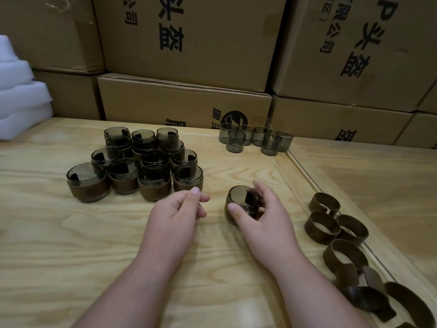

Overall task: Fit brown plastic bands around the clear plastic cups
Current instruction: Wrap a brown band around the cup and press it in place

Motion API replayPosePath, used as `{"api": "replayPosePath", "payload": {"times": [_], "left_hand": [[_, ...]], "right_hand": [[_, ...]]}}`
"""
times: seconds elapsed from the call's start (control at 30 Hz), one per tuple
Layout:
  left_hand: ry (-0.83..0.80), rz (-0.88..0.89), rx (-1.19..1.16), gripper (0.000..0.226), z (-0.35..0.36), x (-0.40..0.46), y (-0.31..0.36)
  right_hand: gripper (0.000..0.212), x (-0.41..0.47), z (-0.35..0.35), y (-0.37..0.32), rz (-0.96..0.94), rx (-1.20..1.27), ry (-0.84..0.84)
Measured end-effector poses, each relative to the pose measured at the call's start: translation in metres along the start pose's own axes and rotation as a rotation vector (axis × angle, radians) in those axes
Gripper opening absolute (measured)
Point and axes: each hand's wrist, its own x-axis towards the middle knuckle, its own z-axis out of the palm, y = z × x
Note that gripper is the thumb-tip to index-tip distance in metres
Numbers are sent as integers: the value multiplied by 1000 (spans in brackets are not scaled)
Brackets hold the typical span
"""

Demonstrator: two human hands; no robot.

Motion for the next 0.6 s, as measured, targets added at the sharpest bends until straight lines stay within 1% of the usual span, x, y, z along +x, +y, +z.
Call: {"api": "replayPosePath", "payload": {"times": [0.03,0.07,0.2,0.33,0.43,0.53,0.6], "left_hand": [[-3,0,-10,33,0,0,-1],[-6,-1,-19,31,1,0,-1],[-11,-5,-50,32,3,2,0],[-24,-4,-72,30,2,3,-1],[-45,-19,-92,31,2,4,-1],[-46,-13,-105,31,3,3,-1],[-51,-2,-100,27,4,4,-3]], "right_hand": [[82,6,3,0,32,3,29],[84,14,6,0,43,-20,57],[76,57,24,-4,44,-191,119],[77,103,53,-11,91,-261,164],[78,134,82,-21,88,-310,162],[80,161,106,-31,56,-301,124],[80,177,117,-34,31,-270,99]]}}
